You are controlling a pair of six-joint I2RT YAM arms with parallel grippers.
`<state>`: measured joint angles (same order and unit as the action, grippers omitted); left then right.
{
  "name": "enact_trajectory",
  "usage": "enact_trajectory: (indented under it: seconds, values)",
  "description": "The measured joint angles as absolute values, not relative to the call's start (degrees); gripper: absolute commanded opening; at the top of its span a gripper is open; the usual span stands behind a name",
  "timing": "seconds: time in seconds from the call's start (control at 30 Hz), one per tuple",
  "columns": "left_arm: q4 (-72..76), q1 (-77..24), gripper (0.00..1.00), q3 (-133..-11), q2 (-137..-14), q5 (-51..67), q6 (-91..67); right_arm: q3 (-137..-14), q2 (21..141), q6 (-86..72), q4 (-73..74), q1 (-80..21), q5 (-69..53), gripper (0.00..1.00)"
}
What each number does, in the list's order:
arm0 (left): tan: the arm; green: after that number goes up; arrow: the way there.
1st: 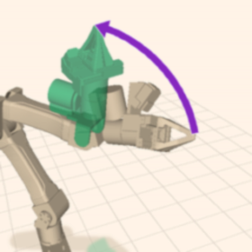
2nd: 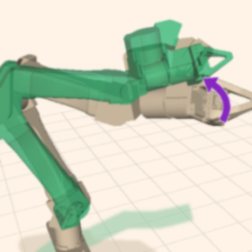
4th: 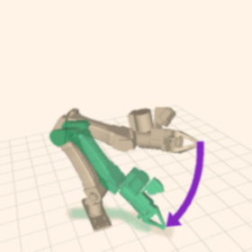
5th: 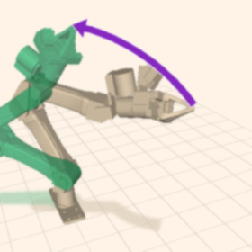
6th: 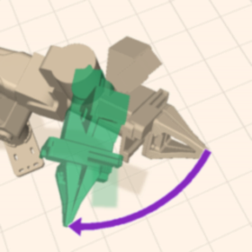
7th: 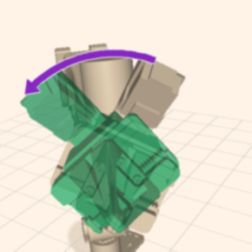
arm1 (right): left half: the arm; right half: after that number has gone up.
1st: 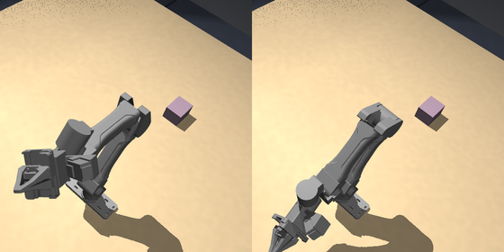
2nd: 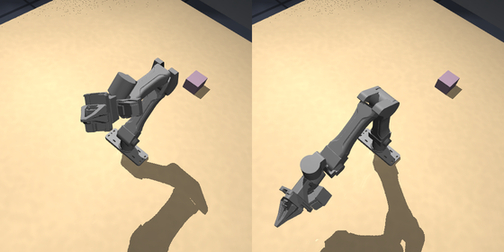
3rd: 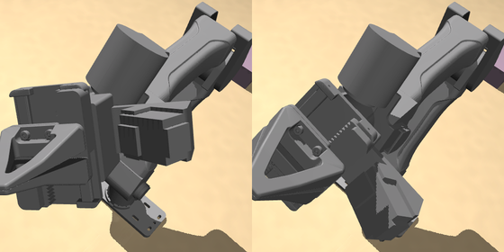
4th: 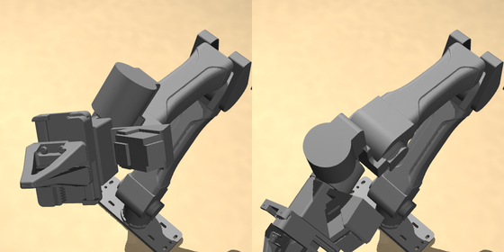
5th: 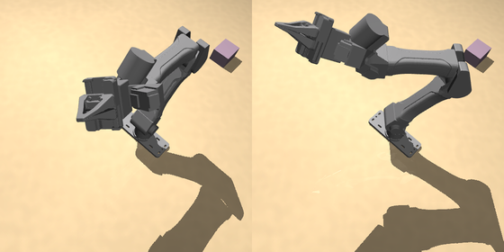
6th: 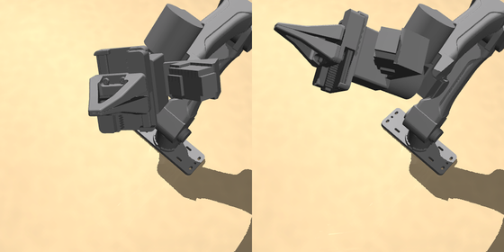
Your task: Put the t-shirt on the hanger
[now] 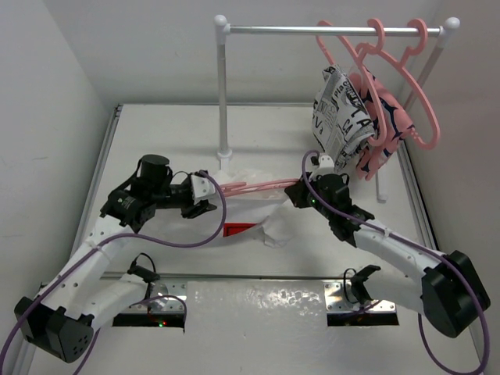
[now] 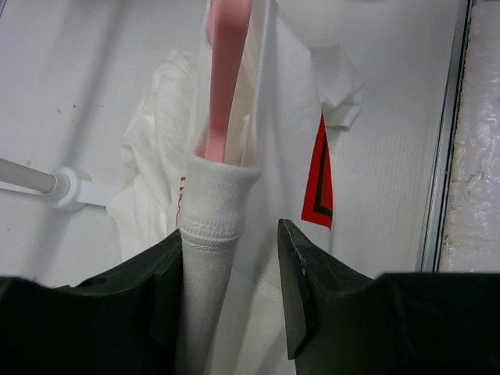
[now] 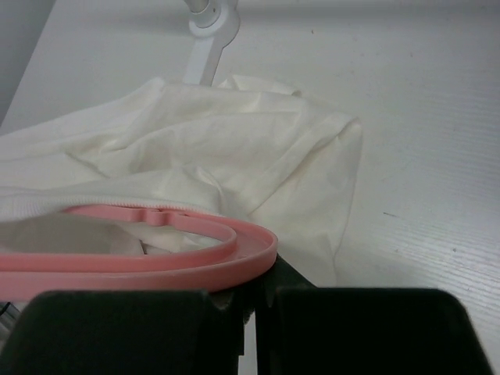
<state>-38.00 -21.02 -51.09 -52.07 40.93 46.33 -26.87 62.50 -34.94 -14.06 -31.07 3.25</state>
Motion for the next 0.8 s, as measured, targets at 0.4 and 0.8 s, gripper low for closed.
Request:
enact_trajectory:
  seconds: [0.4, 0.8]
  values:
    - [-33.2, -21.0, 0.00, -47.0, -55.5, 38.7, 42.0, -26.7, 67.0, -28.0, -12.0, -29.2, -1.3, 0.37]
    - [-33.5, -20.6, 0.00, -43.7, -56.6, 35.0, 38.1, -35.8, 54.9, 1.9, 14.1, -26.8, -4.6, 0.73]
